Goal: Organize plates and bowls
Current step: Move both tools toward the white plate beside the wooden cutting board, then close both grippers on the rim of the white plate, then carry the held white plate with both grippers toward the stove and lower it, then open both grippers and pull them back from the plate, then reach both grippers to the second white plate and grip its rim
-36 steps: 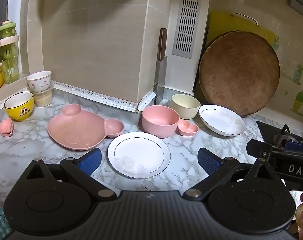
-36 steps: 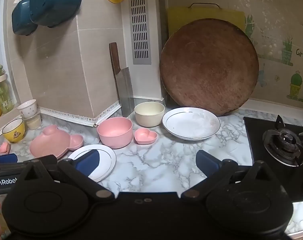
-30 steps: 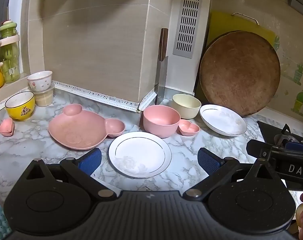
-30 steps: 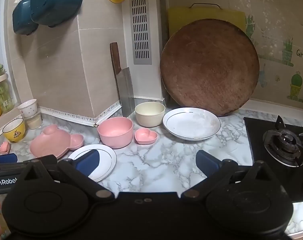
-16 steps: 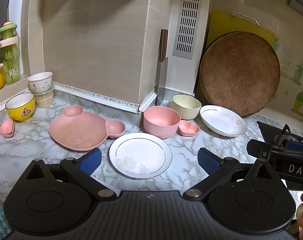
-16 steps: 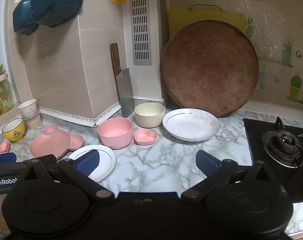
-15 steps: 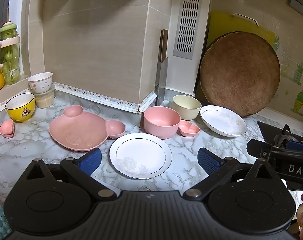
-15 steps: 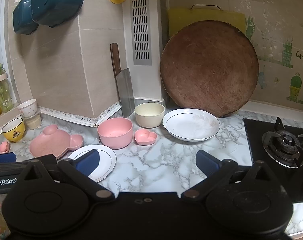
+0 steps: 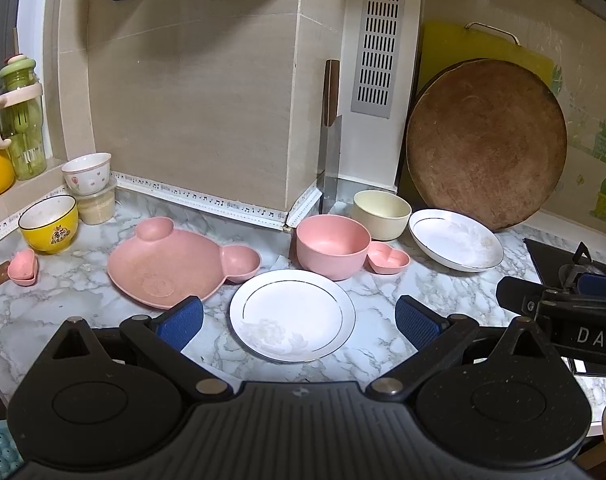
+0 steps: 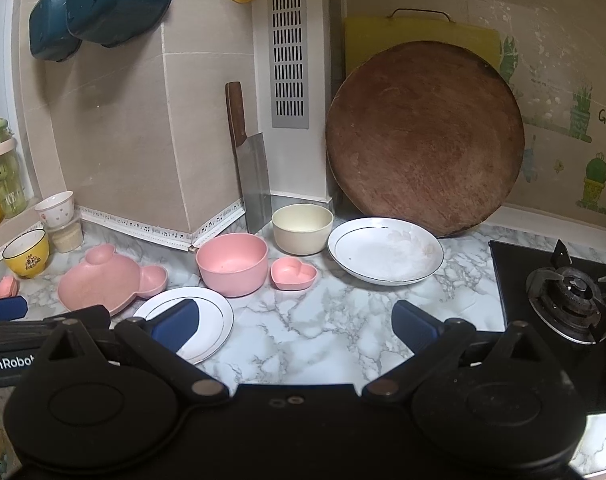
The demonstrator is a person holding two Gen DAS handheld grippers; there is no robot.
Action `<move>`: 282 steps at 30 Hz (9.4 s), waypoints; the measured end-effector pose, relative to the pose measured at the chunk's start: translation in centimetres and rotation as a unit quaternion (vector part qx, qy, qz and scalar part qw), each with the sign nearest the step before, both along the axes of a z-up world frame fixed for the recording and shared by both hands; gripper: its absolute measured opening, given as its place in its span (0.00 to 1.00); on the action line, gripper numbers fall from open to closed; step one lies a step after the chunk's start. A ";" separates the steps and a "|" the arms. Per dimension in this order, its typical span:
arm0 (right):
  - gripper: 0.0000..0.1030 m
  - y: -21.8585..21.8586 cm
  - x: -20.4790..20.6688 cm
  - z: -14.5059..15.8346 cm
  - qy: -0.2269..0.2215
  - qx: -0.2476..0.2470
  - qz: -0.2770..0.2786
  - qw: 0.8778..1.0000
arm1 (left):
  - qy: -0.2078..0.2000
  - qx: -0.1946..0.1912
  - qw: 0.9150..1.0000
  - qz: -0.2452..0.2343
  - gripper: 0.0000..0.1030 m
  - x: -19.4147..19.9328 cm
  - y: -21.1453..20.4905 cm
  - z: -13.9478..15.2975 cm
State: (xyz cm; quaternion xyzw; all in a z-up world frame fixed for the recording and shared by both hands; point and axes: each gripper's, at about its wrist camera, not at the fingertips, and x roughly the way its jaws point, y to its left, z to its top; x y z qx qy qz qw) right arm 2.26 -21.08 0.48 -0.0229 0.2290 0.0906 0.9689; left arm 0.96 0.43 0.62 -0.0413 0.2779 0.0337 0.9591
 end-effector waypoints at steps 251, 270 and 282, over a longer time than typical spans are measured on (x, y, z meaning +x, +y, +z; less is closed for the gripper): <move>0.97 4.6 14.2 -7.3 0.164 0.002 0.191 0.968 | 0.145 -0.089 0.985 0.003 0.76 11.3 7.7 -7.4; 0.52 6.9 20.4 -12.0 0.253 0.008 0.212 0.944 | 0.182 -0.096 0.978 0.025 0.67 15.1 8.9 -11.3; 0.21 7.0 21.5 -12.6 0.275 0.017 0.208 0.938 | 0.188 -0.164 0.968 0.030 0.28 15.9 10.5 -12.0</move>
